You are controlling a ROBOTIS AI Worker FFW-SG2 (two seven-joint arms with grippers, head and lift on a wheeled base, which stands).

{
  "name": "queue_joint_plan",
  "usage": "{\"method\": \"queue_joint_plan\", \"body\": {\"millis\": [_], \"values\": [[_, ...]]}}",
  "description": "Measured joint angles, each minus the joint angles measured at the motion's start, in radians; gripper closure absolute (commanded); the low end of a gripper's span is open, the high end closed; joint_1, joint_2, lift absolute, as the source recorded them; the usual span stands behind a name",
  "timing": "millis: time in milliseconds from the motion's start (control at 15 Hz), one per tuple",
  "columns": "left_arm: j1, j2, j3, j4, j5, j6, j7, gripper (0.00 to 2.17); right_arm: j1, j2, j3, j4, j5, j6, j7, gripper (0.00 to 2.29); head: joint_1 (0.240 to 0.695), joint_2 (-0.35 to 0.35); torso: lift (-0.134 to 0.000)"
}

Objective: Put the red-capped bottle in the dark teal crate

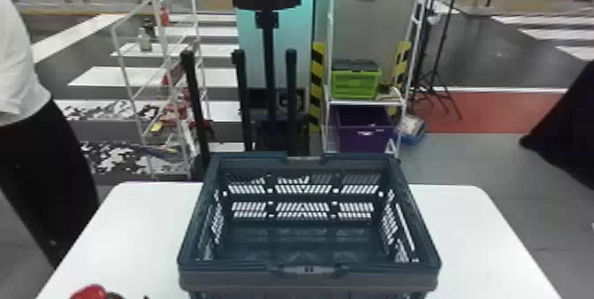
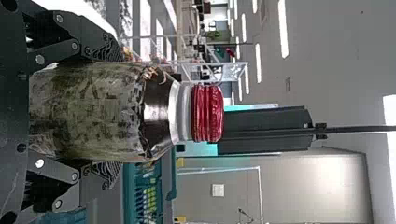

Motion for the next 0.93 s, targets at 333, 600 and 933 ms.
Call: {"method": "queue_joint_plan", "body": {"millis": [333, 600, 933], "values": [[-0.152, 0.009, 0.13, -0.243, 0.026, 0.494, -0.101, 2.15, 0.004, 0.0, 0.0, -0.004, 0.0, 0.0, 0.0, 0.15, 0.499, 0.0, 0.0], [-0.399, 0.084, 0.156, -0.356, 0.065, 0.99, -0.171, 2.15, 0.009, 0.002, -0.002, -0.005, 0.0, 0.0, 0.0, 0.15, 0.499, 0.0, 0.0], [-0.742, 0.226, 0.07, -0.326, 0.084, 1.511, -0.424, 2.14, 0.017, 0.01, -0.004, -0.018, 0.005, -0.003, 0.001, 0.15, 0.499, 0.0, 0.0]]}}
